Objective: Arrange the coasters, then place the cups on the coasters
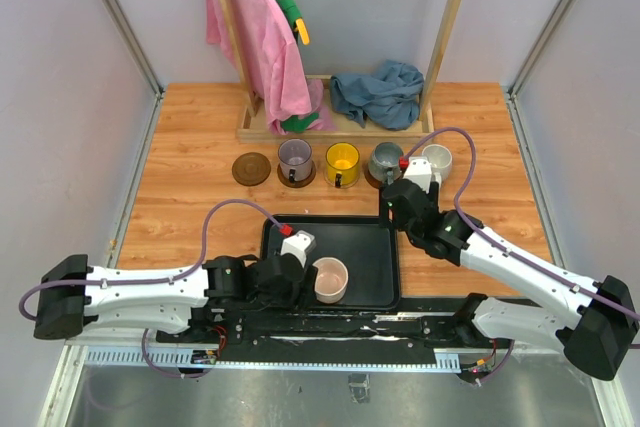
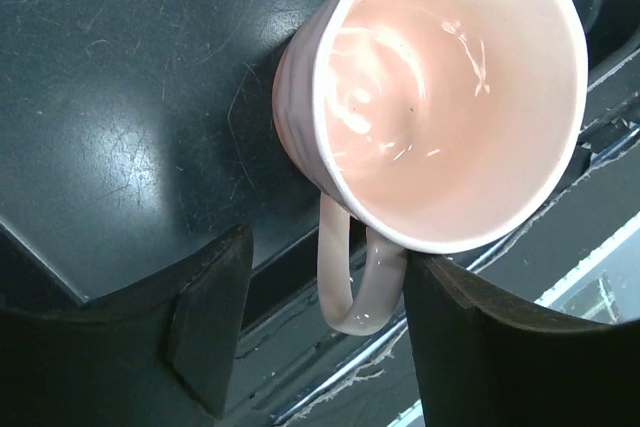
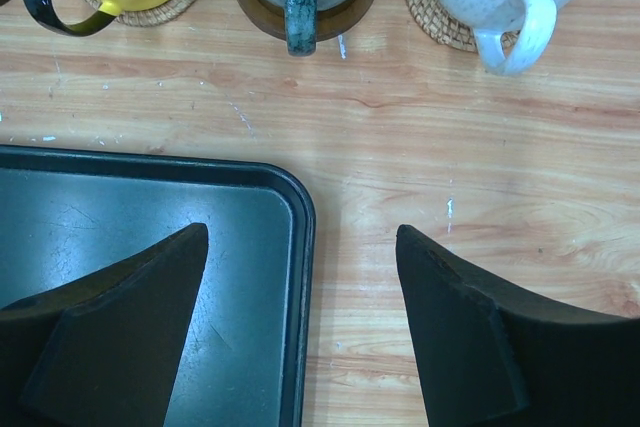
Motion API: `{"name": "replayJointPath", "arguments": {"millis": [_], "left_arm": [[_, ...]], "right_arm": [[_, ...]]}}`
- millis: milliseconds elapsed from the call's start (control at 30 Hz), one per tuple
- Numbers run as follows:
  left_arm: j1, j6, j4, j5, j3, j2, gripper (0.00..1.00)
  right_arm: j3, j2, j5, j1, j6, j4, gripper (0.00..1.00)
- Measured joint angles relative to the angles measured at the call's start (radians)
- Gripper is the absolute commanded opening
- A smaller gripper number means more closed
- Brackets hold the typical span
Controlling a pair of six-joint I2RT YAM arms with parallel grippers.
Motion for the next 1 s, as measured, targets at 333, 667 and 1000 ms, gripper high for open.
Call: {"name": "replayJointPath", "arguments": {"millis": [333,667,1000], "left_arm": [[0.000,0.041,0.035,-0.016,0.001,0.054,0.55],[-0.004,0.074,0.082,-0.006,0.002,0.106,0.14],[-0.005,0.082,0.096,-0.034,0.004,0.121,0.00]], "right_arm": [[-0.013,-0.014,-0.001,0.000,0.004,0.000,0.77],[-0.016,-0.014,-0.001,0.000,0.007,0.000,0.77],[-0.021,-0.013,-0.005,0.000,0.008,0.001,0.77]]}}
